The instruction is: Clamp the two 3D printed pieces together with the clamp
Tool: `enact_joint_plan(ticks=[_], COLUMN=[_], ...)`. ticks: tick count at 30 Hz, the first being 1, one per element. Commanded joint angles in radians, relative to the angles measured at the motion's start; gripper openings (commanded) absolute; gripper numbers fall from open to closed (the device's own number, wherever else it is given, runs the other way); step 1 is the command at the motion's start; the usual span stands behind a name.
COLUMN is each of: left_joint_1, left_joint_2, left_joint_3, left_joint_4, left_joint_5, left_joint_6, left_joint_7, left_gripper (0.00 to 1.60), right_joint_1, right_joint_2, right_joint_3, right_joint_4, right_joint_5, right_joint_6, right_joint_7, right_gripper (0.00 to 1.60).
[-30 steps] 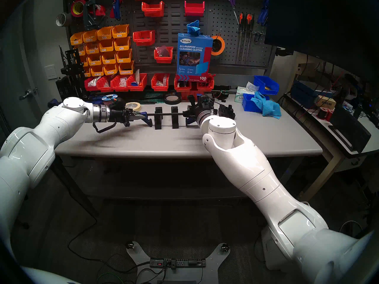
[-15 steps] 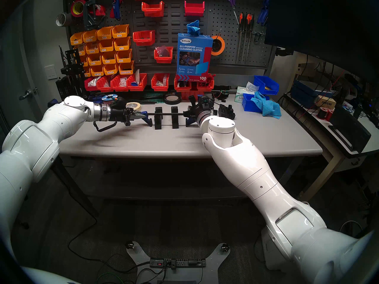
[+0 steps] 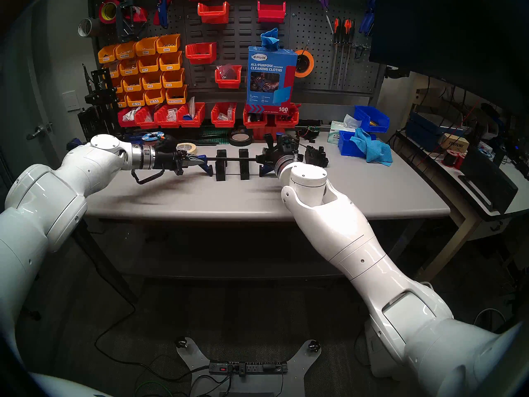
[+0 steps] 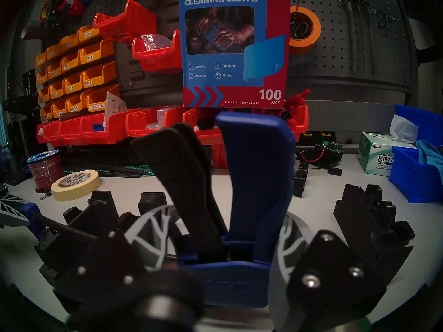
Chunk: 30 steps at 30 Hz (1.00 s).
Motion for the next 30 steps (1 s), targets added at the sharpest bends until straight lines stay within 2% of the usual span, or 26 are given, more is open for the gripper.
enact_joint_plan(ticks=[1, 30], left_joint_1=[-0.014, -0.012], left_joint_2=[-0.039, -0.044], left_joint_3=[-0.007, -0.018], left_joint_4=[-0.013, -0.018], left_joint_5=[-0.008, -0.006], left_joint_6=[0.004, 0.012], left_joint_7=[-0.004, -0.016], left_gripper=[0.0, 0.0], right_joint_1=[0.026, 0.081], right_joint_2=[-0.039, -0.11], right_joint_3=[-0.016, -0.055], right_joint_4=[-0.002, 0.081], right_joint_5=[0.001, 0.007], right_joint_6=[-0.012, -0.049], right_joint_7=[0.012, 0.031], right_gripper=[0.0, 0.0])
